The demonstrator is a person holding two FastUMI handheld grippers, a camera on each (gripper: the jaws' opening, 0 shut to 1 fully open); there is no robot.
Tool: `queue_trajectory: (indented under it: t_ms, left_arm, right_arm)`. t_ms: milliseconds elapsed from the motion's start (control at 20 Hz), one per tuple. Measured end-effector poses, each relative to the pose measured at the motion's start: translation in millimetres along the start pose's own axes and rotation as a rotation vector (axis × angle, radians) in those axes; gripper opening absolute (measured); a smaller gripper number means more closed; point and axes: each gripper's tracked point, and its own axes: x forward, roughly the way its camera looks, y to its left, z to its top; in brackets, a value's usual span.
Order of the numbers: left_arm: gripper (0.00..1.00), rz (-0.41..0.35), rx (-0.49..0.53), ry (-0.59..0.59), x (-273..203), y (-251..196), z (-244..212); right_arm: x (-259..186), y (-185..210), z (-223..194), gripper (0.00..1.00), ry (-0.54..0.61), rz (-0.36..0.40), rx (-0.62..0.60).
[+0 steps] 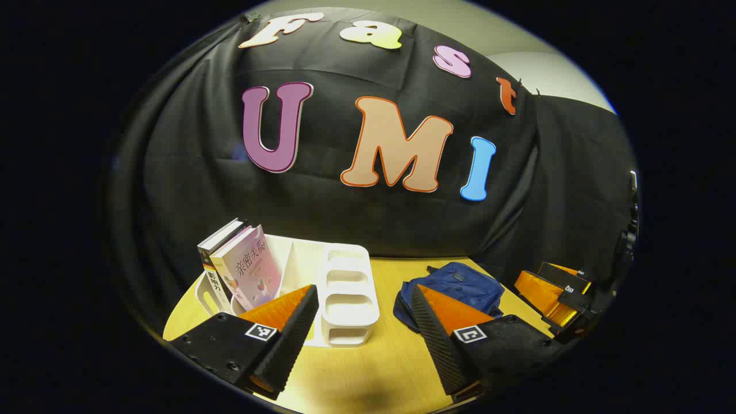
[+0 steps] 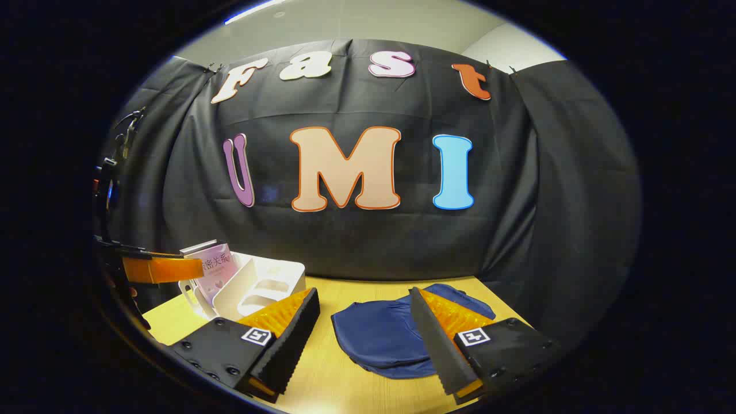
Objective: Open the schoolbag, grab two books from the bookshelf and put them into the schoolbag.
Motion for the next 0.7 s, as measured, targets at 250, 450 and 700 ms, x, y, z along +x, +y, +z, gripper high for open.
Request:
queue_trajectory:
  t_ms: [250, 450, 700]
  left_arm:
    - [0.95, 0.023, 0.007, 0.005, -6.6, 3.7, -1.4]
    - [0.95, 0.038, 0.014, 0.011, -11.0, 7.6, -4.1]
    - [0.95, 0.055, 0.007, 0.020, -12.5, 11.9, -6.5]
  right_arm:
    - [-0.6, -1.7, -0.1, 1.00, 0.003, -0.005, 0.002]
    - [-0.8, -2.5, -1.0, 1.00, 0.003, -0.013, -0.003]
    - [-0.5, -6.4, -3.0, 1.00, 0.005, -0.030, -0.002]
